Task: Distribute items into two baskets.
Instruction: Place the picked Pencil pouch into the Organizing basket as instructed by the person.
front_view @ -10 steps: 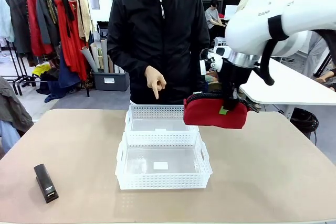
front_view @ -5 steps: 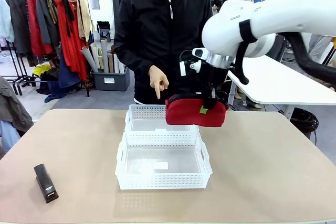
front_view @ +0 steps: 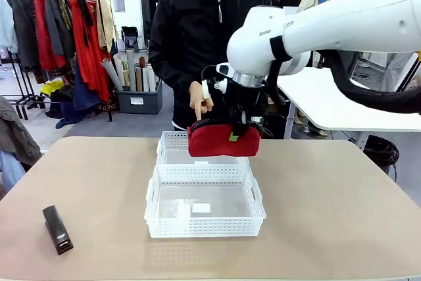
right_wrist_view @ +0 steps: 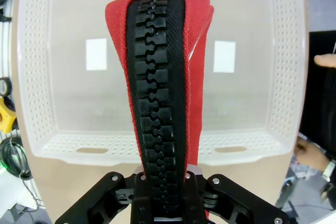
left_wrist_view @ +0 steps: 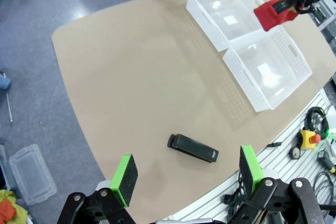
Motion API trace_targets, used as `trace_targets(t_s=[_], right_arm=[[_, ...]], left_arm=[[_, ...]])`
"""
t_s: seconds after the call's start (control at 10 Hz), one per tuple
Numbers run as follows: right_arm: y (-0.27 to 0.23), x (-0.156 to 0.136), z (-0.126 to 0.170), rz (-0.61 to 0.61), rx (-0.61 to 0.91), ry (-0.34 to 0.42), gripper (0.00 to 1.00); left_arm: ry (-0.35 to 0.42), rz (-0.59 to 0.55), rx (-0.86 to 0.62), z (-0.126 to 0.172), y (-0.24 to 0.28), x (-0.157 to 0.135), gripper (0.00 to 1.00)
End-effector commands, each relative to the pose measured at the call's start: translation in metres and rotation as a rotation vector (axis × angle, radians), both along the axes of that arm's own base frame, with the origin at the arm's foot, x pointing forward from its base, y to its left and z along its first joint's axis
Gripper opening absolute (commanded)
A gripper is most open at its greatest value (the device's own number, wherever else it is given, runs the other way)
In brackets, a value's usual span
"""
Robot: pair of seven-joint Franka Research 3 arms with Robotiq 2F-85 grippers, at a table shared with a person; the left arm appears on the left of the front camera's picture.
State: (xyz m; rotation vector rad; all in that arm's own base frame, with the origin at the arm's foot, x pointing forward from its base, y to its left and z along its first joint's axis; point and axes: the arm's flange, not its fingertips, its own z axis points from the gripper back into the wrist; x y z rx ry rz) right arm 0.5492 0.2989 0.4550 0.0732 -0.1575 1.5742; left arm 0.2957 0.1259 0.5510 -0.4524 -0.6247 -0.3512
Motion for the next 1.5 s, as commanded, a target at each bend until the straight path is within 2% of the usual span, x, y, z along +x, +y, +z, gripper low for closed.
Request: trace_targets(t_s=[0.0, 0.5, 0.8, 1.4], right_arm=[[0.017, 0.022, -0.003, -0.022, -0.006, -0.051, 0.00], [0.047, 0.057, -0.024, 0.013, 0.034, -0.079, 0.00], [0.049, 0.070, -0.040, 0.021, 0.027, -0.103, 0.00], [0.040, 0.069, -0.081, 0.014, 0.037, -0.129, 0.00]], left_arm=[[-0.010, -0.011, -0.009, 0.000, -0.001, 0.000, 1.00], [-0.010, -0.011, -0.009, 0.000, -0.001, 0.000, 1.00], [-0.010, -0.011, -0.009, 0.000, -0.001, 0.000, 1.00], [-0.010, -0.011, -0.009, 0.000, -0.001, 0.000, 1.00]])
